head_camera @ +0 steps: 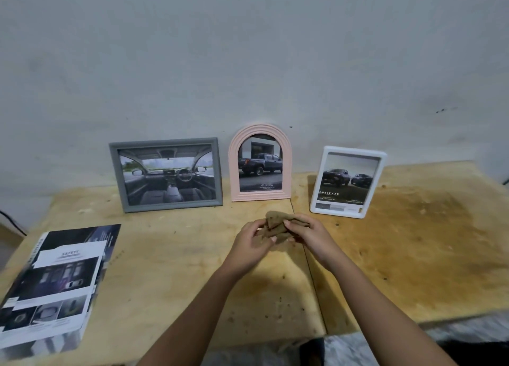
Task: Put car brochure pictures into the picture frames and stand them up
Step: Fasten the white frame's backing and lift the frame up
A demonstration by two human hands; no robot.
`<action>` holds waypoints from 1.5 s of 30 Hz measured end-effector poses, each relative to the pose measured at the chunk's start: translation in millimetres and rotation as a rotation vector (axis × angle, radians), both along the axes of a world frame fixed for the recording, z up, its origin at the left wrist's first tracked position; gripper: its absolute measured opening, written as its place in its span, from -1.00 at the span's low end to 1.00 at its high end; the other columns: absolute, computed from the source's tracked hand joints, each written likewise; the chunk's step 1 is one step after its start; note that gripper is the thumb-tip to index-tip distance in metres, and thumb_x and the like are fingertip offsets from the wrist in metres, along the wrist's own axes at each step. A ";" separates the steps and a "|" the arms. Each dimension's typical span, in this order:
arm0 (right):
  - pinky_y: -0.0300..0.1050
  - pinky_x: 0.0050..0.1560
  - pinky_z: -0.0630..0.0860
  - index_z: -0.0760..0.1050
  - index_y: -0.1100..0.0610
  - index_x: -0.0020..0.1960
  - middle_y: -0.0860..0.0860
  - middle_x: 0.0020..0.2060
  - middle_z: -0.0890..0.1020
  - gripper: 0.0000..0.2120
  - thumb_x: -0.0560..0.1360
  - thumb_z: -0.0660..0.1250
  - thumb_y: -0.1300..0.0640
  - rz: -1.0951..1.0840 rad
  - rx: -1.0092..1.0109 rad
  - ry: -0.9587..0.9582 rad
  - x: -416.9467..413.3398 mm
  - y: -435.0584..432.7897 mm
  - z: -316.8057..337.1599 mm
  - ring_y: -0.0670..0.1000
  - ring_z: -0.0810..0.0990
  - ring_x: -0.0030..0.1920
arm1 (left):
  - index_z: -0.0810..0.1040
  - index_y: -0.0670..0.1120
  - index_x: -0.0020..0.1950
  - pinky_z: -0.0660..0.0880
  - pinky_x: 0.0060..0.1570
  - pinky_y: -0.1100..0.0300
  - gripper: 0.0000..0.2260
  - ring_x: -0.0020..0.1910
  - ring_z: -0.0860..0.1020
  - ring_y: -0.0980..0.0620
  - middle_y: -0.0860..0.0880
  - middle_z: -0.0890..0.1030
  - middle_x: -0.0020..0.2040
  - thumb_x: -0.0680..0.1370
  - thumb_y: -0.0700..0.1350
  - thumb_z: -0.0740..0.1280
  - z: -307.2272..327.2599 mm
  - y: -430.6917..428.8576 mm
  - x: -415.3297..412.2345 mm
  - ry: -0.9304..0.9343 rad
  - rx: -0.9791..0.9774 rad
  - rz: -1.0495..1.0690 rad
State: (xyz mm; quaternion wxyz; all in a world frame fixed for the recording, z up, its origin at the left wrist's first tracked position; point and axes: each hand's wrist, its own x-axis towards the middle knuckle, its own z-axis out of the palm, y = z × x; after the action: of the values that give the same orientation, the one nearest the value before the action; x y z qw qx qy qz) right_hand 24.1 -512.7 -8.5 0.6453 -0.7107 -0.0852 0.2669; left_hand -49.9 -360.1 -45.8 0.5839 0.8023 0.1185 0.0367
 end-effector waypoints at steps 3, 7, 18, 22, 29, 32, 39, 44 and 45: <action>-0.30 -0.30 0.52 0.53 0.18 0.03 0.06 -0.13 0.61 -0.89 0.52 0.31 0.27 -0.001 -0.005 -0.039 3.1 10.5 11.3 -0.03 0.60 -0.17 | 0.45 0.02 0.27 0.42 0.13 0.27 -0.64 0.19 0.43 0.13 0.11 0.41 0.14 0.49 0.01 0.38 8.5 5.2 1.0 -0.101 0.189 0.067; -0.33 -0.28 0.54 0.50 0.22 0.02 0.07 -0.14 0.59 -0.89 0.49 0.32 0.31 -0.018 -0.045 -0.084 11.7 15.9 22.1 -0.04 0.57 -0.18 | 0.34 0.08 0.35 0.31 0.06 0.44 -0.51 0.19 0.34 0.27 0.20 0.36 0.23 0.46 0.08 0.39 24.5 17.1 -0.1 -0.196 0.288 0.101; -0.32 -0.05 0.52 0.58 0.19 0.03 0.04 -0.13 0.64 -0.85 0.48 0.34 0.32 0.072 -0.041 -0.183 12.7 22.8 35.4 -0.06 0.60 -0.09 | 0.58 -0.06 0.21 0.46 0.11 0.36 -0.67 0.07 0.54 0.20 0.12 0.59 0.04 0.46 -0.09 0.44 33.2 28.6 6.3 -0.203 0.166 -0.055; -0.25 -0.14 0.44 0.48 0.13 -0.03 -0.01 -0.18 0.58 -0.86 0.56 0.18 0.31 0.046 -0.049 -0.097 10.4 29.4 40.0 -0.07 0.54 -0.15 | 0.62 -0.08 0.14 0.46 0.01 0.43 -0.80 0.01 0.56 0.22 0.12 0.62 -0.03 0.53 -0.17 0.35 36.4 25.5 8.8 -0.200 0.105 -0.033; -0.24 -0.19 0.42 0.36 0.10 -0.05 0.00 -0.16 0.53 -0.89 0.51 0.29 0.24 0.021 -0.066 -0.087 -0.4 34.2 39.1 -0.07 0.52 -0.14 | 0.54 0.01 -0.15 0.41 -0.18 0.32 -0.83 -0.23 0.50 0.11 0.03 0.56 -0.22 0.56 -0.22 0.25 52.4 33.1 9.3 -0.240 0.096 -0.010; -0.22 -0.21 0.44 0.35 0.11 0.03 -0.03 -0.18 0.51 -0.72 0.41 0.38 0.28 0.075 -0.219 -0.266 -2.6 32.0 33.0 -0.08 0.50 -0.15 | 0.50 -0.05 -0.16 0.31 -0.27 0.27 -0.85 -0.31 0.40 0.13 0.03 0.47 -0.29 0.57 -0.22 0.20 58.5 36.7 8.0 -0.258 0.118 -0.018; -0.23 -0.30 0.51 0.52 -0.03 -0.25 -0.03 -0.29 0.58 -0.77 0.38 0.32 0.32 0.111 -0.474 -0.481 -2.5 20.7 15.2 0.02 0.56 -0.21 | 0.47 0.02 -0.23 0.32 -0.30 0.36 -0.82 -0.33 0.40 0.21 0.06 0.47 -0.32 0.53 -0.18 0.18 73.5 66.0 -3.2 -0.336 0.092 0.110; 0.02 -0.19 0.60 0.56 -0.01 -0.30 -0.01 -0.30 0.63 -0.87 0.32 0.51 0.11 0.210 -0.662 -0.352 3.5 9.9 11.1 0.03 0.61 -0.23 | 0.56 0.04 -0.05 0.41 -0.14 0.29 -0.84 -0.14 0.51 0.12 0.03 0.58 -0.14 0.57 -0.19 0.22 57.4 87.0 -13.0 -0.135 0.245 0.057; -0.05 -0.25 0.57 0.54 -0.01 -0.32 -0.02 -0.33 0.61 -0.83 0.30 0.54 0.10 0.222 -0.667 -0.330 4.6 8.3 14.0 0.00 0.59 -0.26 | 0.55 0.02 0.00 0.43 -0.11 0.24 -0.85 -0.12 0.52 0.08 -0.01 0.59 -0.11 0.57 -0.18 0.23 50.1 90.7 -14.6 -0.102 0.261 0.059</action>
State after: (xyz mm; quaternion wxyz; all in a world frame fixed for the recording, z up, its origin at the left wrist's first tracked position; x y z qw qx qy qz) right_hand 28.7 -504.4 5.4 0.3238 -0.9013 -0.1729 0.2300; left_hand -64.5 -269.4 4.3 0.4786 0.8646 0.1065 0.1099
